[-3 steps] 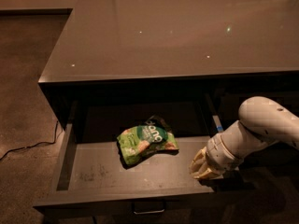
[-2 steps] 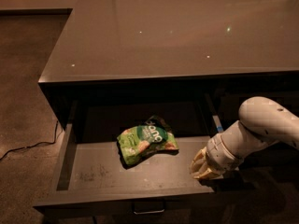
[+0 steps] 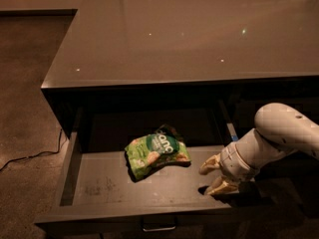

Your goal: Open top drawer

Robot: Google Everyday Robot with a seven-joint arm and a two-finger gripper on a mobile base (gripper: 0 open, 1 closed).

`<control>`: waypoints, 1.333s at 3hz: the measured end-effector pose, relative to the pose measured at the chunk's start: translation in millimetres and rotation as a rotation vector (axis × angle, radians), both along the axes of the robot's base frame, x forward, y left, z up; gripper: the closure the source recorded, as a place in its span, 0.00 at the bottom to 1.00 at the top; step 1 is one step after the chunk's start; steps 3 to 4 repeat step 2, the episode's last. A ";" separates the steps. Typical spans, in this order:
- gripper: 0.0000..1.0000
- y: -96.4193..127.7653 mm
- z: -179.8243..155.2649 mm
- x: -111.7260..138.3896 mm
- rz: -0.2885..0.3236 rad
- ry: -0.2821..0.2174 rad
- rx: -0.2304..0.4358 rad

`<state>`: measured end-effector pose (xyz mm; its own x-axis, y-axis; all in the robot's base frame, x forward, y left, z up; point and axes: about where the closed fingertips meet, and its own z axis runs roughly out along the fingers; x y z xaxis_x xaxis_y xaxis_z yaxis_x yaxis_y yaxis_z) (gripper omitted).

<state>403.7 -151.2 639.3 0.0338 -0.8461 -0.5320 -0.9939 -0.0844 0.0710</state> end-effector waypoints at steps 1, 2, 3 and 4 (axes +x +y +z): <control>0.00 0.0 0.0 0.0 0.000 0.000 0.000; 0.00 0.1 -0.1 0.0 0.000 0.000 0.000; 0.00 0.1 -0.1 0.0 0.000 0.000 0.000; 0.00 0.1 -0.1 0.0 0.000 0.000 0.000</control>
Offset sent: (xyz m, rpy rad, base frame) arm 0.0000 0.0000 0.0000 0.0000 0.0000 0.0000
